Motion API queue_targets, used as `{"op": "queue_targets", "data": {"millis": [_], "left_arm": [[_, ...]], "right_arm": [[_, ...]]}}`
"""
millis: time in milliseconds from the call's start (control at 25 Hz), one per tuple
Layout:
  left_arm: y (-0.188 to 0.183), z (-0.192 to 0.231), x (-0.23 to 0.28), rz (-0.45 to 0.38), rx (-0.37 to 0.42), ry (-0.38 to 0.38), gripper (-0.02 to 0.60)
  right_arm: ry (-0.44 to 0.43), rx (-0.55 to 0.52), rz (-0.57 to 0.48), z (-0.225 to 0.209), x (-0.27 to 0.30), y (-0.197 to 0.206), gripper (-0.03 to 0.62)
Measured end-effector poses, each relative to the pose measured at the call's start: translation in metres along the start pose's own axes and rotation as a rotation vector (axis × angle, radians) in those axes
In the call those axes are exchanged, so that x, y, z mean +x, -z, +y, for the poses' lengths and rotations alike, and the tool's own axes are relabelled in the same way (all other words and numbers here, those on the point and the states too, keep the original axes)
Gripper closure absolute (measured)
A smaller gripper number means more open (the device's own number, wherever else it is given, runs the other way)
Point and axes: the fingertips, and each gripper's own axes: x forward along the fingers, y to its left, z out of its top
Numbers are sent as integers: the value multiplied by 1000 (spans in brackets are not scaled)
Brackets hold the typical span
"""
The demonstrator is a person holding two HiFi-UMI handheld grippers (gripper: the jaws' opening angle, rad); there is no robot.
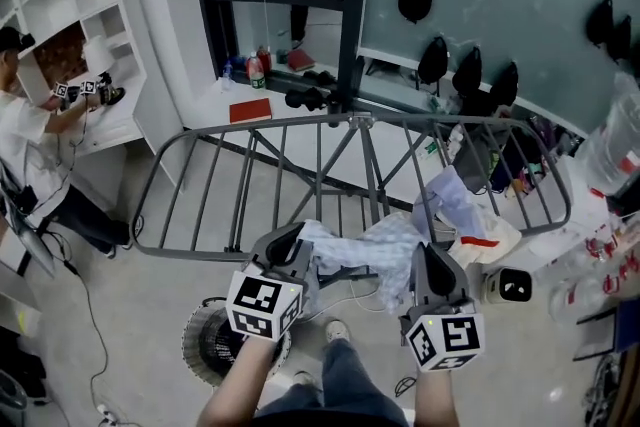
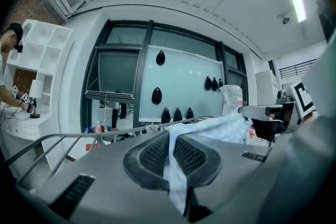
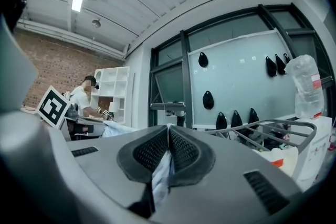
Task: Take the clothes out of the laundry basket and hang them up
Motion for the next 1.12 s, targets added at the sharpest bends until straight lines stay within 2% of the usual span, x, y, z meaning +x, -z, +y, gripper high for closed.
{"op": "queue_targets", "data": {"millis": [200,720,1000,1120], "left_arm": [[-9,25,51,-12,-15,-21,551],[-10,92,166,18,-74,-98,551],[-23,125,214,9,-67,-132,551],[-12,133,229,40,-61,-140,551]], "right_arm": [[-10,-10,-5,-25,54,-5,586],[-71,-16,29,-74,192,-6,587],[-97,-19,23,-92,251,-11,588],[-101,-22,49,-98,269,-1,586]]}}
